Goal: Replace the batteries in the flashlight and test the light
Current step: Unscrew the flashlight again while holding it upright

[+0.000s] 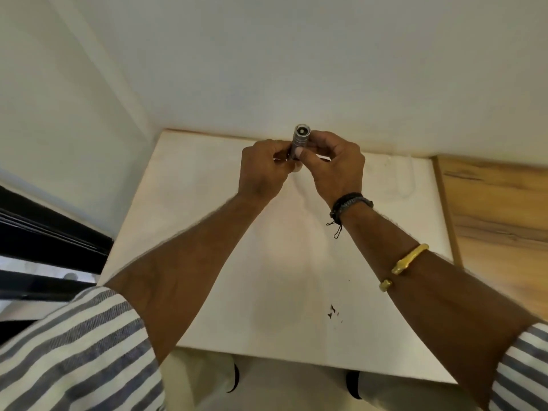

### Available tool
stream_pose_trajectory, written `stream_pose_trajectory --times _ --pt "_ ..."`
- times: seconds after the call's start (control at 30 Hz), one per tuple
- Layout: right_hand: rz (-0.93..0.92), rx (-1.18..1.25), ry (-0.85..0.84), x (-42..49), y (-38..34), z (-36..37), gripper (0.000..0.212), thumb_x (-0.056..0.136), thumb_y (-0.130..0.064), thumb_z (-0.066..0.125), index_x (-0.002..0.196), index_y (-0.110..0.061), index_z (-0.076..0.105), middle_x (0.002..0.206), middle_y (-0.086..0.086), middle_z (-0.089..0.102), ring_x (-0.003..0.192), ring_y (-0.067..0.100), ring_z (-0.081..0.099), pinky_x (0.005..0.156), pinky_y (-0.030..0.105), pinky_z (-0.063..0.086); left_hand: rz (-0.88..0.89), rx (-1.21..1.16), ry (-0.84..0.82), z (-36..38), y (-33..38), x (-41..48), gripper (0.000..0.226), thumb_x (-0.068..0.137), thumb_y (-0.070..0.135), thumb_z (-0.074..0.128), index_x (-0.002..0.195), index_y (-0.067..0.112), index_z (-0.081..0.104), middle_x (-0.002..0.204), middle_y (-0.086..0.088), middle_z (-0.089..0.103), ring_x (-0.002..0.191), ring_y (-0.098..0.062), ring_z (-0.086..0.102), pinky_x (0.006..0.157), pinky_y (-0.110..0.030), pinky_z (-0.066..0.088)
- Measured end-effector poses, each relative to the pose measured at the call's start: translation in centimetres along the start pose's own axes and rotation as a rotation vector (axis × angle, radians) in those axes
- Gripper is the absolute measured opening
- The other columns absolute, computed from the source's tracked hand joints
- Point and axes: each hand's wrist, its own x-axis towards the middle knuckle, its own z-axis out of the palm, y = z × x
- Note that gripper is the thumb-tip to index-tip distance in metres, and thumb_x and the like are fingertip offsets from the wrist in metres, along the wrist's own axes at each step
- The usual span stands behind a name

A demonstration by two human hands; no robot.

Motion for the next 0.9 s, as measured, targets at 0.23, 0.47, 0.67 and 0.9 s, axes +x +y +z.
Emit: stream_pose_trajectory --times 0.23,0.47,0.67,0.9 --pt "0.0 -0.028 -0.016 1.7 1.1 1.0 0.027 0.084 -0.016 0.082 0.111 -0.013 0.077 0.101 -0.004 0.078 0.094 0.005 0.074 0.087 0.017 0.057 -0.005 0.026 -0.019 0.5 -1.5 1.8 0.024 0.078 0.021 0.079 0.102 0.021 0.079 0.089 0.004 0.078 0.081 -0.007 0.071 0.08 -0.033 0.058" --pt "0.022 -0.042 0.022 2.5 1.4 1.4 0.029 0.085 -0.013 0.08 0.114 -0.01 0.076 0.105 0.002 0.078 0.096 0.012 0.074 0.093 0.033 0.059 0.011 0.003 -0.033 1.2 -2.0 2.8 0.021 0.081 0.018 0.077 0.102 0.02 0.079 0.086 0.009 0.077 0.078 0.002 0.07 0.077 -0.017 0.056" --pt "0.037 -0.026 0.056 3.4 1.5 2.1 0.027 0.085 -0.009 0.079 0.111 -0.009 0.076 0.101 0.001 0.078 0.091 0.01 0.074 0.087 0.026 0.06 0.031 0.021 -0.034 1.6 -1.9 4.0 0.021 0.084 0.015 0.075 0.105 0.013 0.078 0.093 0.0 0.078 0.081 -0.007 0.072 0.08 -0.022 0.058" --pt "0.018 -0.027 0.093 4.1 1.9 2.7 0.027 0.084 -0.008 0.078 0.11 -0.008 0.074 0.101 0.001 0.077 0.092 0.012 0.073 0.085 0.023 0.059 0.046 0.01 -0.018 1.9 -2.3 4.8 0.018 0.087 0.013 0.073 0.104 0.01 0.077 0.093 -0.001 0.078 0.071 0.01 0.064 0.071 -0.002 0.047"
